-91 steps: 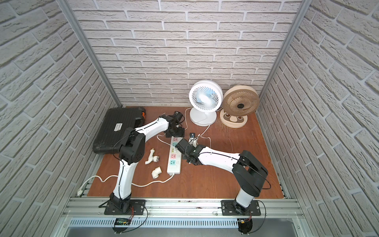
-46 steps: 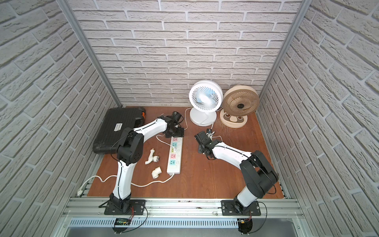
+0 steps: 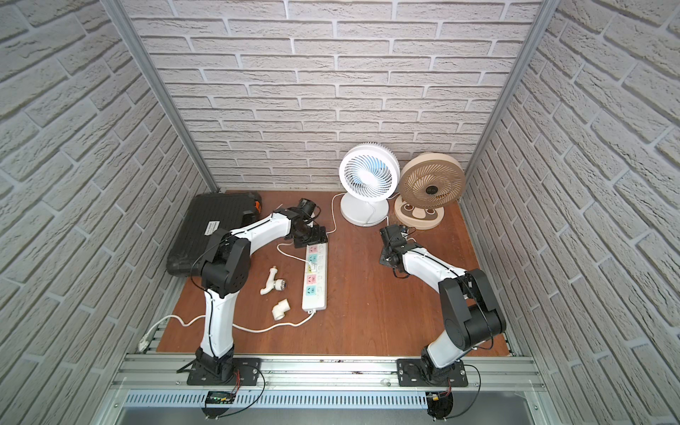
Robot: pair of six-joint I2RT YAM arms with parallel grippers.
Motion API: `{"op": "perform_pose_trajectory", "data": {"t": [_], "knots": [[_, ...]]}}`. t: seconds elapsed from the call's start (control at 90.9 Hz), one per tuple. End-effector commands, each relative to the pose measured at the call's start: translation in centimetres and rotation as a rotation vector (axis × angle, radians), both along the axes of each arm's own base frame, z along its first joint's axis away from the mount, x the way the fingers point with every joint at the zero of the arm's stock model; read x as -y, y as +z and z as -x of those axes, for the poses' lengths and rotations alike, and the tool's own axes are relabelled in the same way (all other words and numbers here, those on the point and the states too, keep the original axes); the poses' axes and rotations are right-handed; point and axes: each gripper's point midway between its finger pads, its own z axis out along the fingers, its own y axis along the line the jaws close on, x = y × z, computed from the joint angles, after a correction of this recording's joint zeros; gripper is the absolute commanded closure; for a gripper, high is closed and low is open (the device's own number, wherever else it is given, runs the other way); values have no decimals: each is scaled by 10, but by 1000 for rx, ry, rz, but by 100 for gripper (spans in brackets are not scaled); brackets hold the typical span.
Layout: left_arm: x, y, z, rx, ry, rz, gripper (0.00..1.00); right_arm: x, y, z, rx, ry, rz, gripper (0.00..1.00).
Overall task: Unplug the desk fan from the power strip
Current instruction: Place the plug at the center of the board.
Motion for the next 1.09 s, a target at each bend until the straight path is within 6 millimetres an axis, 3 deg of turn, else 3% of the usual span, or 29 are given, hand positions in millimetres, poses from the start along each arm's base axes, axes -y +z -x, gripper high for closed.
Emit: {"op": "perform_pose_trajectory", "data": {"t": [0.0, 0.33, 0.517, 0.748, 0.847, 1.078], "knots": [[-6, -61, 22, -150, 38, -10, 100, 6, -1, -8, -3, 3, -13, 97], [-19, -62, 26, -177, 31, -146, 100, 17, 17, 1, 18, 9, 11, 69], [-22, -60, 32, -214, 18, -249, 100, 9, 34, 9, 53, 31, -21, 55], [-24, -60, 36, -229, 30, -265, 100, -1, 53, 20, 89, 55, -19, 46], [-27, -59, 37, -232, 42, -279, 100, -19, 60, 25, 130, 78, -65, 46], [-31, -57, 43, -260, 62, -319, 100, -80, 82, 34, 258, 195, -160, 46]]}}
